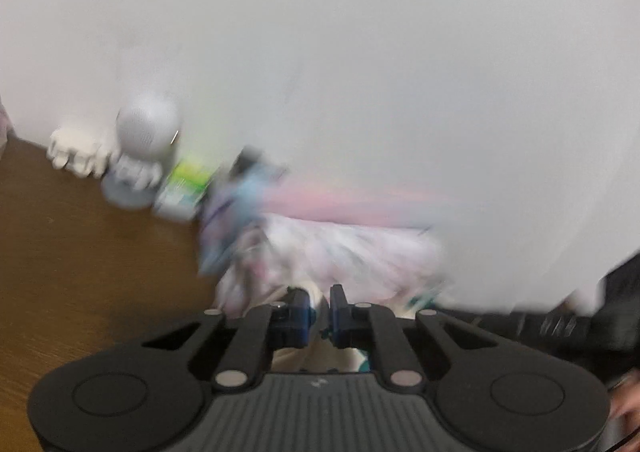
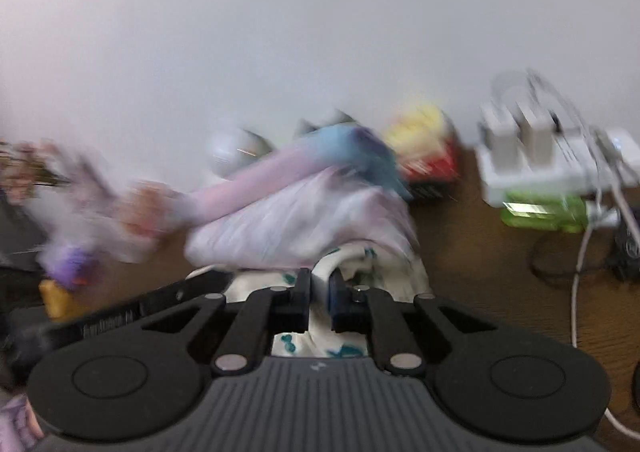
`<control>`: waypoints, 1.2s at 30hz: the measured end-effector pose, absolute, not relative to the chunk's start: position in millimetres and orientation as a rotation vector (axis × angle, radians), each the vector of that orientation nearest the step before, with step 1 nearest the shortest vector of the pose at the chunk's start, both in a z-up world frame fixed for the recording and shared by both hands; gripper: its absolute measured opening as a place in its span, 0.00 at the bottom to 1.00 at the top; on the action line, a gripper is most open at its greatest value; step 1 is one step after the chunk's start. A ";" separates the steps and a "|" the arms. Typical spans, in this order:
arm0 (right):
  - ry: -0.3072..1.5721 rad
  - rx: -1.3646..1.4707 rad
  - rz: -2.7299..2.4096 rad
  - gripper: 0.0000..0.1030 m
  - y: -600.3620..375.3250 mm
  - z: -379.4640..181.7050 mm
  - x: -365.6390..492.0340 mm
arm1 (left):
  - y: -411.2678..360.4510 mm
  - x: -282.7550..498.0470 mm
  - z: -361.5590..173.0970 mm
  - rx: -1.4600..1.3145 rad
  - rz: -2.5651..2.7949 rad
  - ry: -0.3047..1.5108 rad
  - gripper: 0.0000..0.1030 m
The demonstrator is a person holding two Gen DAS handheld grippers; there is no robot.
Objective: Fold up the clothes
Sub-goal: 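Reach both grippers to the cream teal-flower dress on the clothes stack, then grasp the dress edge with the left gripper while the right gripper grasps it too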
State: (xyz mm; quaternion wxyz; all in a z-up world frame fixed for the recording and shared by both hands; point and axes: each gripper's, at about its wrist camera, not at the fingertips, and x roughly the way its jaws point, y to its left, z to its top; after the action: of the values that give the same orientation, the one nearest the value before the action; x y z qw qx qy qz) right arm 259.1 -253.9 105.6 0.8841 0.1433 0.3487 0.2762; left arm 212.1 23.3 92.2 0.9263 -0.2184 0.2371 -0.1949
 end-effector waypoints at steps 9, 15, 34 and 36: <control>0.392 0.482 0.822 0.07 -262.0 188.7 27.8 | 67.4 -14.6 177.6 -0.358 -0.499 0.227 0.11; 0.549 0.413 0.662 0.10 -221.2 88.8 -57.1 | 68.6 -90.4 78.9 -0.212 -0.335 0.530 0.15; 0.432 -0.108 0.577 0.64 -215.4 39.7 -220.5 | 73.6 -222.5 8.3 0.047 -0.262 0.527 0.69; 0.459 -0.182 0.584 0.60 -204.3 31.9 -218.2 | 72.8 -224.1 6.6 0.023 -0.269 0.546 0.64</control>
State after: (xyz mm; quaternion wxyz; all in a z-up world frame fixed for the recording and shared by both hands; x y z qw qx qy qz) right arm -218.2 -204.3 31.9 0.9279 -0.0887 0.2237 0.2847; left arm -224.1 72.8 6.6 0.9539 0.0115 0.2690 -0.1326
